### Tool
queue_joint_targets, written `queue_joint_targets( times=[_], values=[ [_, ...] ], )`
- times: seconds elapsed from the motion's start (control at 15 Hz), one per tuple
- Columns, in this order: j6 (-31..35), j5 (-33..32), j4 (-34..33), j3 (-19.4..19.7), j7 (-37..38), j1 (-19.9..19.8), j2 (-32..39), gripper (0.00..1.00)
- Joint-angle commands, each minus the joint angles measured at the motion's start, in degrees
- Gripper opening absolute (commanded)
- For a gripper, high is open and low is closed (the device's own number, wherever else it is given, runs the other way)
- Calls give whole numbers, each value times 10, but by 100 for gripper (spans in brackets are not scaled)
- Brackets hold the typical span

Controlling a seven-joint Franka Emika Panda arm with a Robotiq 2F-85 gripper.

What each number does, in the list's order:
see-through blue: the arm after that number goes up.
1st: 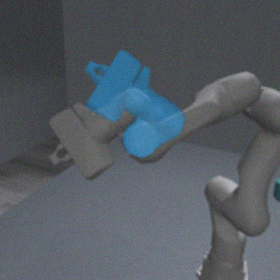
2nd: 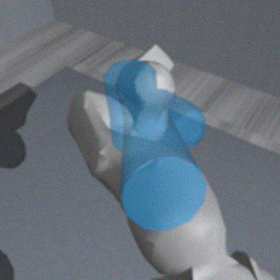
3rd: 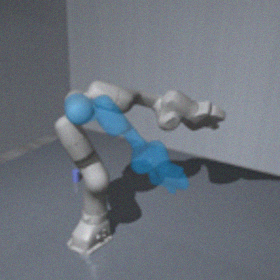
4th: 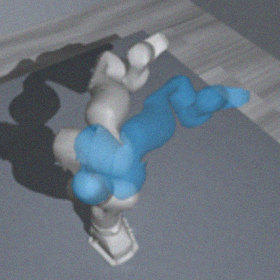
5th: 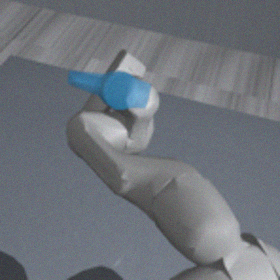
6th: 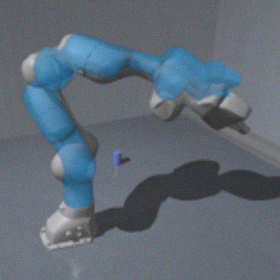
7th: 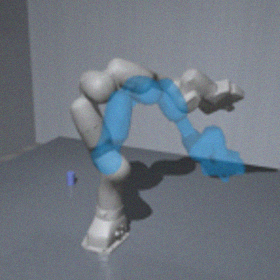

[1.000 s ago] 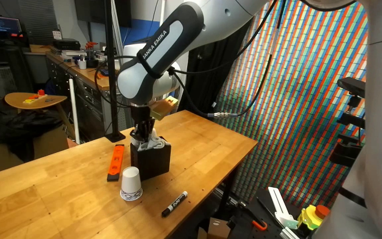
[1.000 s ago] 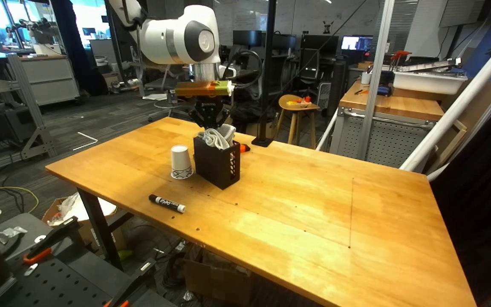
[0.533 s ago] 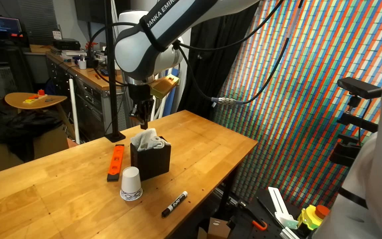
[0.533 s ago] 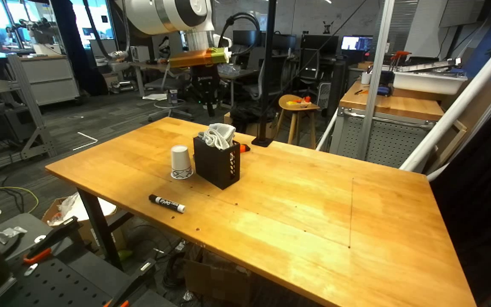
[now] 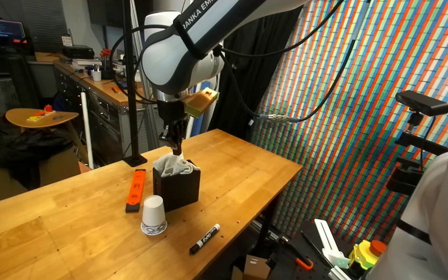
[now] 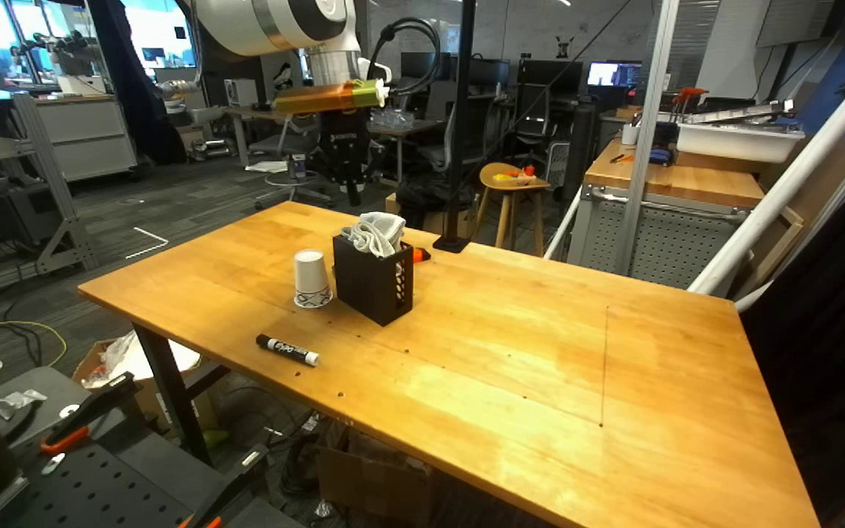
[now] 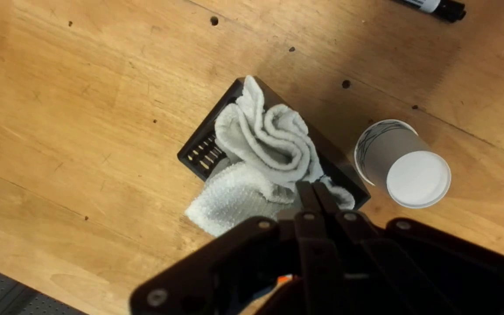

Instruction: Pick up the white towel and place it on the basket, push the towel into the basket

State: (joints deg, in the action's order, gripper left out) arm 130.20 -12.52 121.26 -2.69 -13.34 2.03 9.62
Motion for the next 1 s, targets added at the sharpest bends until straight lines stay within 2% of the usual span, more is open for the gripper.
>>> queue_joint_targets(
  times=[0.0,0.93],
  values=[
    [4,-1,32,1,11,1,-22,6],
    [11,3,21,0,4,0,27,6]
  ],
)
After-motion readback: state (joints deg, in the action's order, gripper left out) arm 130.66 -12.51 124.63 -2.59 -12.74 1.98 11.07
